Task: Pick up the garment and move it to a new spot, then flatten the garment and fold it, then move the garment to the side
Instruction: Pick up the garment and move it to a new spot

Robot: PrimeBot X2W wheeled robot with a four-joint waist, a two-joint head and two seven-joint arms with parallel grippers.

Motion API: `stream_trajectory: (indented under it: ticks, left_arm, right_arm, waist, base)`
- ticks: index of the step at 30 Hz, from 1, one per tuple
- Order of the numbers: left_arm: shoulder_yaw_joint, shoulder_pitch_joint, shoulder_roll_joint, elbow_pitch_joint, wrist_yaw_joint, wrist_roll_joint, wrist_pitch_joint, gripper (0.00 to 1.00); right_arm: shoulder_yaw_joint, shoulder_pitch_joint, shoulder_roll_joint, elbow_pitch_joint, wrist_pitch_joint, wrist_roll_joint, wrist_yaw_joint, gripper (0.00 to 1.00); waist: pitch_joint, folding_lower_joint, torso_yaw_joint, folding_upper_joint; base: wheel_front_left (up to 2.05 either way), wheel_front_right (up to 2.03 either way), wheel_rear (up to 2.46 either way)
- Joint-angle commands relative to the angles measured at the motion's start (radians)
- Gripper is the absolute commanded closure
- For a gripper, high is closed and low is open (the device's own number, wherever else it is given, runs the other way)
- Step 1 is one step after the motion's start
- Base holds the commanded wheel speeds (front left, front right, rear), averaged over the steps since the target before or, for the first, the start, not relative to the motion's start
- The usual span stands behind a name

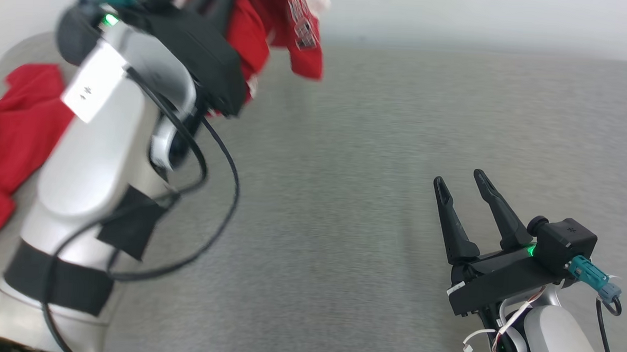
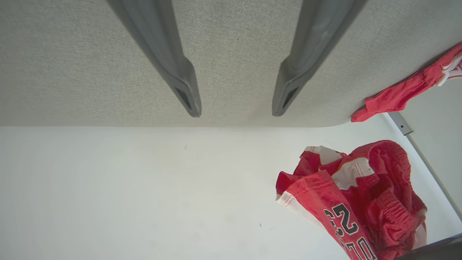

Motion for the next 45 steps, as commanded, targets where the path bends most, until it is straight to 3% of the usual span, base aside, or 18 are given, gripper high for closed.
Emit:
stream_trajectory:
  ticks: [1,11,22,23,24,25,35,45]
  left_arm:
    - [-0.016,0.029,-0.003,-0.013,-0.003,0.004,0.005,1.00]
    - [-0.135,0.141,-0.014,0.010,-0.021,0.022,0.126,1.00]
    - [-0.239,0.262,-0.028,0.042,-0.049,-0.009,0.306,1.00]
    - [-0.244,0.267,-0.029,0.034,-0.050,-0.011,0.311,0.82]
    - [-0.245,0.274,-0.031,0.035,-0.045,-0.020,0.327,0.13]
    - [-0.247,0.280,-0.031,0.027,-0.044,-0.024,0.329,0.00]
    - [-0.205,0.308,-0.003,-0.099,0.012,-0.069,0.392,0.00]
    - [-0.149,0.362,0.090,-0.246,0.097,-0.115,0.548,0.00]
  right_arm:
    - [0.000,-0.010,-0.004,0.001,-0.008,0.011,0.003,0.00]
    - [0.002,-0.023,-0.003,0.003,-0.026,0.028,0.003,0.00]
    - [0.002,-0.021,-0.003,0.022,-0.041,0.040,0.003,0.00]
    - [0.003,-0.020,-0.004,0.024,-0.042,0.041,0.003,0.00]
    - [0.003,-0.019,-0.004,0.025,-0.043,0.041,0.003,0.00]
    - [0.004,-0.018,-0.004,0.026,-0.043,0.041,0.003,0.00]
    - [-0.003,0.000,-0.004,0.041,-0.040,0.037,0.003,0.00]
    - [0.007,0.012,-0.004,0.034,-0.022,0.029,0.003,0.00]
  waist:
    - [-0.025,0.0002,-0.088,0.0001]
    - [0.013,0.0002,-0.191,0.0001]
    - [0.009,0.0002,-0.201,0.0001]
    - [0.008,0.0002,-0.198,0.0001]
    - [0.006,0.0002,-0.194,0.0001]
    - [0.004,0.0002,-0.191,0.0001]
    - [-0.031,0.0002,-0.150,0.0001]
    - [-0.055,0.0002,-0.137,0.0001]
  base:
    - [0.00,0.00,0.00]
    - [0.00,0.00,0.00]
    - [0.00,0.00,0.00]
    - [0.00,0.00,0.00]
    - [0.00,0.00,0.00]
    - [0.00,0.00,0.00]
    - [0.00,0.00,0.00]
    - [0.00,0.00,0.00]
